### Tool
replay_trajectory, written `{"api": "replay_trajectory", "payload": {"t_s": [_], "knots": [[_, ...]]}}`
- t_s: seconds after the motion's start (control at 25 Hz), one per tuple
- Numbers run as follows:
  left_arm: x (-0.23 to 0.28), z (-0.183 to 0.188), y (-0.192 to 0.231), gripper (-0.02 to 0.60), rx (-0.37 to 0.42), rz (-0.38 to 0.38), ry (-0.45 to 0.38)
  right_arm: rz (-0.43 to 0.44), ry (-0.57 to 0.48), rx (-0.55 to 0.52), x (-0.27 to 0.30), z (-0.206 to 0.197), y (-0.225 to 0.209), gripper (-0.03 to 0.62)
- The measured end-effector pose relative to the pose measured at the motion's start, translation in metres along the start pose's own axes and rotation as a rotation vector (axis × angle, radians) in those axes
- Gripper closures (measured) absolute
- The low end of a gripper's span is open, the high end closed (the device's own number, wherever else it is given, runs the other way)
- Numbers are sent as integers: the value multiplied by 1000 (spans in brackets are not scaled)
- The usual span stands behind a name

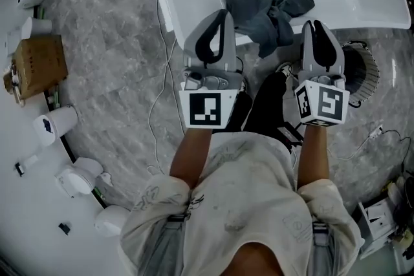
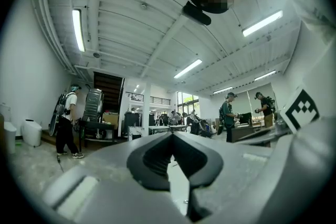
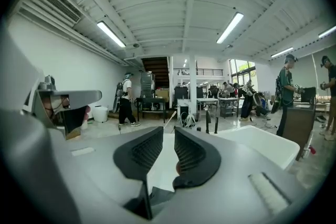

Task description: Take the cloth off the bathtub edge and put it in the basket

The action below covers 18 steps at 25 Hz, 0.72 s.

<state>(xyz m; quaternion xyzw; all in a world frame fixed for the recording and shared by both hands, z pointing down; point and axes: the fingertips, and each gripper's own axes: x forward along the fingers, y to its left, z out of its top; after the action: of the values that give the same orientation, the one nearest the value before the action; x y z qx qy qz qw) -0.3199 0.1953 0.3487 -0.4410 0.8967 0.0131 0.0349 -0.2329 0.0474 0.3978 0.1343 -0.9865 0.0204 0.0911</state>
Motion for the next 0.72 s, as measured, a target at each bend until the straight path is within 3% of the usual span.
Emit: {"api": "replay_trajectory", "payload": {"t_s": [0.12, 0.48, 0.72], "knots": [[1, -20, 0, 581, -9, 7, 33, 27, 76, 5, 15, -38, 2, 475], [1, -82, 5, 581, -31, 30, 138, 123, 391, 47, 55, -186, 15, 182], [-3, -131, 12, 581, -42, 63, 183, 108, 546, 74, 73, -278, 12, 111]]}}
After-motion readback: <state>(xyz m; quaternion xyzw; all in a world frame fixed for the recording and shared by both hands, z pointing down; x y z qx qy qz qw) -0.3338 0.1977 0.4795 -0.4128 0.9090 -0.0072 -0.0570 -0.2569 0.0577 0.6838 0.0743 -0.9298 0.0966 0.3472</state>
